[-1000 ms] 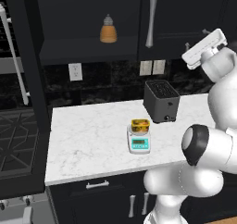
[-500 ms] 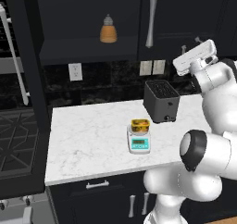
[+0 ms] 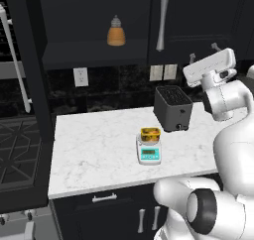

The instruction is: Pick the canned food and place it on the digital scale for weighing, and close the cabinet.

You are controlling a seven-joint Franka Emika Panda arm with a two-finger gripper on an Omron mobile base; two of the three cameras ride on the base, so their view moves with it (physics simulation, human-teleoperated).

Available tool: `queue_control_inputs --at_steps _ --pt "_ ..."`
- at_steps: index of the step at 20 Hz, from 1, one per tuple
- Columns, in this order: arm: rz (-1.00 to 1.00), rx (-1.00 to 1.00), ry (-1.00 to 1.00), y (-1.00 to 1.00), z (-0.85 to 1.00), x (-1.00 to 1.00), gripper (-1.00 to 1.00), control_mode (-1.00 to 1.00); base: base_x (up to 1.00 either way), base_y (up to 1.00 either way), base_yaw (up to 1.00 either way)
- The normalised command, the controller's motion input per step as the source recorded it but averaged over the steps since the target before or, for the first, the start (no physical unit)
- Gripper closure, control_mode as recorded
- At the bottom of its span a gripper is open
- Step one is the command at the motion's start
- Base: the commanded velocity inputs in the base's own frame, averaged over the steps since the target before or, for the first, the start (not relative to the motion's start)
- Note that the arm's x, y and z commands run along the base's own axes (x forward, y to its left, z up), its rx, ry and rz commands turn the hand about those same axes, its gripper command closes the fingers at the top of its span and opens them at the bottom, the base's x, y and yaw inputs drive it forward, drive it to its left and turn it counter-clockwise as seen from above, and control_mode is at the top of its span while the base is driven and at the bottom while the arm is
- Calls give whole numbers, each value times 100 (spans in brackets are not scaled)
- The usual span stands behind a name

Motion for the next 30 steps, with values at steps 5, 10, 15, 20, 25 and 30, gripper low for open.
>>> queue_control_inputs --at_steps 5,10,15,20,25,30 --pt "-7 -7 -1 46 73 -98 -100 -100 0 0 0" --pt "-2 -13 -1 72 41 -100 -100 -100 0 0 0" --pt "-5 -10 -8 77 13 -100 -100 -100 0 0 0" --pt "-2 0 -2 93 -13 -73 -100 -100 0 0 0" --pt "-2 0 -9 92 -36 -46 -100 -100 0 0 0" --pt "0 11 -16 100 -38 -32 -100 -100 0 0 0"
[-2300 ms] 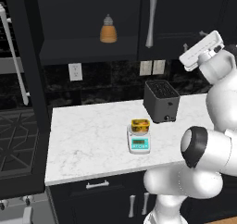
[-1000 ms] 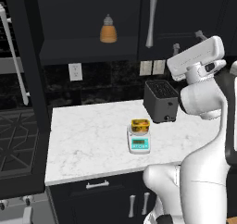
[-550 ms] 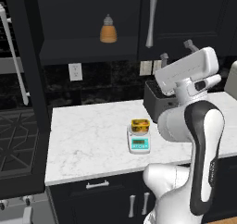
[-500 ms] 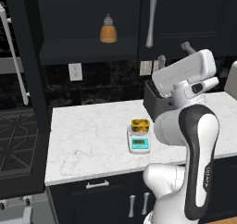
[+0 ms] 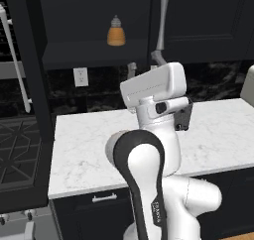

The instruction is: Pick the canned food and place it on the digital scale for weighing, and close the cabinet.

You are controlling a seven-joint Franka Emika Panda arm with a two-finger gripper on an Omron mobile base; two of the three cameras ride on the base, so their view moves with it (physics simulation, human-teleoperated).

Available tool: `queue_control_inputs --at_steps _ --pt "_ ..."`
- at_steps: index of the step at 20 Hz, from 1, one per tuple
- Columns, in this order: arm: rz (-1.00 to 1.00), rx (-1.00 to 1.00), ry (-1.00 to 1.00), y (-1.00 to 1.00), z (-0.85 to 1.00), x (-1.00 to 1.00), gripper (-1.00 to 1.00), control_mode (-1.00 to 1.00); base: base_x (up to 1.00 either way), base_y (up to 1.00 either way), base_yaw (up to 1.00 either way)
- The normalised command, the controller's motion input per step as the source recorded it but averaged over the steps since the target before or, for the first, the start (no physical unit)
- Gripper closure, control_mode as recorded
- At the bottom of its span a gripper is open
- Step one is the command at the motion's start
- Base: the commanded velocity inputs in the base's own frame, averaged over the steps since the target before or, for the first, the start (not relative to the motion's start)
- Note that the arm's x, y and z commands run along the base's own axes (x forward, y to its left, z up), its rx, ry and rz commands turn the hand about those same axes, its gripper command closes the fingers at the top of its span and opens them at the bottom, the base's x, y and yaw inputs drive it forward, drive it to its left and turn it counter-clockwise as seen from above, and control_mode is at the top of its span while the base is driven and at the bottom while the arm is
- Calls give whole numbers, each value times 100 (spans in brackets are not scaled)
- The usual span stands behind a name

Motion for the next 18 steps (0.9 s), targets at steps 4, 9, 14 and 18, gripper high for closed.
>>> queue_control_inputs --at_steps 4,9,14,18 --pt "-2 8 -12 66 -16 -59 -100 -100 0 0 0" --pt "0 19 0 66 -1 -100 -100 -100 0 0 0" --pt "-2 14 -13 43 0 -100 -100 -100 0 0 0" --pt "-3 2 -7 39 0 -100 -100 -100 0 0 0"
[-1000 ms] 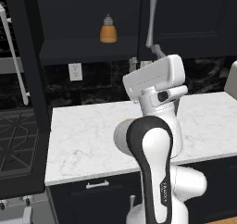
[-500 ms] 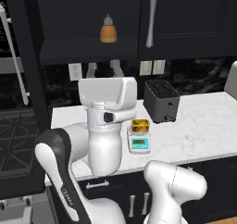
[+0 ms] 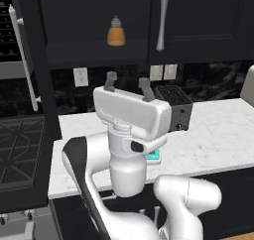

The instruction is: Pick the canned food and place it on the digital scale for weighing, and close the cabinet.

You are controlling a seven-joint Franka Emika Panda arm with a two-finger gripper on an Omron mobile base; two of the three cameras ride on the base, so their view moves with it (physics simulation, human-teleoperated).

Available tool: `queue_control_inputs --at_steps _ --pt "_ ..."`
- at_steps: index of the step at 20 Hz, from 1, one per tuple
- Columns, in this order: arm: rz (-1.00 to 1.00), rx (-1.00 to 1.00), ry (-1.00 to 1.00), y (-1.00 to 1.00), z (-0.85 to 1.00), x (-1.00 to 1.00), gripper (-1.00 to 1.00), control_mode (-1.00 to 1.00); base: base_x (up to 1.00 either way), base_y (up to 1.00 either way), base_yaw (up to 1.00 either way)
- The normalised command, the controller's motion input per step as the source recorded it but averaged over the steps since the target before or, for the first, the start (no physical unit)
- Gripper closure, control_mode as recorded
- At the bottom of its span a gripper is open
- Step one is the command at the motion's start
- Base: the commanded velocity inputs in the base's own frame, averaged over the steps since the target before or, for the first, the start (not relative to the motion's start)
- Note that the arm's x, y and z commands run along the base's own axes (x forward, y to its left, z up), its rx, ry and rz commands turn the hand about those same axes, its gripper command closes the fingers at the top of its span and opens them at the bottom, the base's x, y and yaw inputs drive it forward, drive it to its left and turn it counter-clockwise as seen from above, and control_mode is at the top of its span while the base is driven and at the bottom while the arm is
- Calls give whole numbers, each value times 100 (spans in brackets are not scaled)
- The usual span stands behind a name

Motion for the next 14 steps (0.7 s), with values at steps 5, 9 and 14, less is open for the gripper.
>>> queue_control_inputs --at_steps 5,9,14 --pt "-6 0 -4 -2 -8 -95 -100 -100 0 0 0" --pt "-9 0 0 -26 -18 -48 -100 -100 0 0 0" --pt "-17 0 9 -48 -40 6 -100 -100 0 0 0"
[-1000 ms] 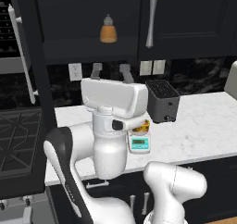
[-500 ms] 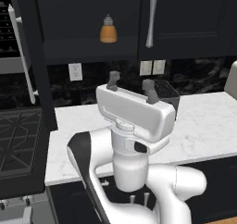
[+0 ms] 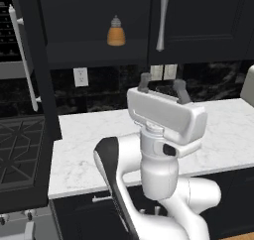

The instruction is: Pick the canned food and place it on the digital scale for weighing, and close the cabinet.

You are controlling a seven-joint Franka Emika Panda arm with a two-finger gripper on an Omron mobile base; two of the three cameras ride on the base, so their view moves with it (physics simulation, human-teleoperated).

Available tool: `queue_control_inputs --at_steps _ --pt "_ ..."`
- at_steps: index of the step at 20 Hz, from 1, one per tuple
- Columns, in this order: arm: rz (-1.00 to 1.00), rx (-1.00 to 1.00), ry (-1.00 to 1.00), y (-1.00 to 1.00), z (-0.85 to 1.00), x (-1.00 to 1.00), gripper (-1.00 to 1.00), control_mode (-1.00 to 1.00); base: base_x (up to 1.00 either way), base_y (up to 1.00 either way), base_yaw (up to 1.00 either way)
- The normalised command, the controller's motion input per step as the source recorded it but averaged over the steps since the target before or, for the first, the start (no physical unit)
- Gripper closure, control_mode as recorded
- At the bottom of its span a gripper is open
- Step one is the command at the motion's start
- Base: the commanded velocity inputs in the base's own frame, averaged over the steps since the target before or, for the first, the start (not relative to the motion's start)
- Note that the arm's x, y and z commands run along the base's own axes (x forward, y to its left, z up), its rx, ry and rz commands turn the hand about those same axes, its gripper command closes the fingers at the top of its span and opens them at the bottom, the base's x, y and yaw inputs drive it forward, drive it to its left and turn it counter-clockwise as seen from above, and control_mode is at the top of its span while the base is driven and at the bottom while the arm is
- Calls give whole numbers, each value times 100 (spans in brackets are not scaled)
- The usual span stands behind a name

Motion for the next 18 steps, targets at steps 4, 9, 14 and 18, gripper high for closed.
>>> queue_control_inputs --at_steps 4,9,14,18 --pt "-4 0 23 -3 -48 90 -100 -100 0 0 0" --pt "19 2 29 5 -64 48 -100 -100 0 0 0" --pt "20 0 15 65 -55 49 -100 -100 0 0 0" --pt "19 0 26 85 -19 36 -100 -100 0 0 0"
